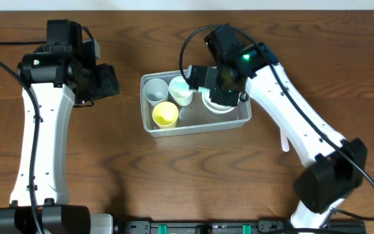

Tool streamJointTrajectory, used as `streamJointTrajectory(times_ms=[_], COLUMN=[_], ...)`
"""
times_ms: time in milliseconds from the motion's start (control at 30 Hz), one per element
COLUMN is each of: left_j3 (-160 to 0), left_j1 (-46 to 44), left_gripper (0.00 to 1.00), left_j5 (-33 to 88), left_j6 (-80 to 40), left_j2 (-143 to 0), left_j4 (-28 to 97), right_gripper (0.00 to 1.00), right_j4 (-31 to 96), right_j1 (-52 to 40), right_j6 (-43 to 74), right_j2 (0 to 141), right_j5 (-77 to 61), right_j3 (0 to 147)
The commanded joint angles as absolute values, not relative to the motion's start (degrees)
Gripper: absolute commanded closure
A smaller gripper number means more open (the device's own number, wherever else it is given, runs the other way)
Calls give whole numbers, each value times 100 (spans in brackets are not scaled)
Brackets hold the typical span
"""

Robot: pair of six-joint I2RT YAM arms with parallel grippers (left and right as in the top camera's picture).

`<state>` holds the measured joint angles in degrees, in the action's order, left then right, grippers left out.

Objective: Pack container
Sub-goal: 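Carry the spoon into the container in front of the bowls and release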

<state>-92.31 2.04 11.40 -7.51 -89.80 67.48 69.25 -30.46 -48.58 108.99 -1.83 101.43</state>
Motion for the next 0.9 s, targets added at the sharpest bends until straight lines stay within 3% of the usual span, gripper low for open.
streamJointTrajectory(times_ms=[0,200,267,333,533,867], left_j3=[-9209,-9209,-9209,-9209,-9209,-9209], left_j1=[220,220,220,220,220,220], left_gripper=[38,38,38,38,38,38], left_j5=[1094,1094,1092,1092,1092,1092], left_j6=[-755,-755,-755,-755,-755,-755], left_j2=[-9002,-9002,-9002,-9002,-9002,-9002], left_j4=[6770,6770,6770,6770,6770,6807], right_gripper=[99,96,73,58,44,48], right_j4=[7131,7404,7419,7417,7417,7218], right_j1=[-3083,-3083,-3083,-3083,-3083,-3076], right_j6=[-5041,-5015,-4888,-4755,-4709,-4239], right_j2=[11096,11314,11327,11327,11327,11227], right_j5=[-368,-416,-447,-458,-458,-454], right_j3=[10101,10075,10062,10057,10057,10062])
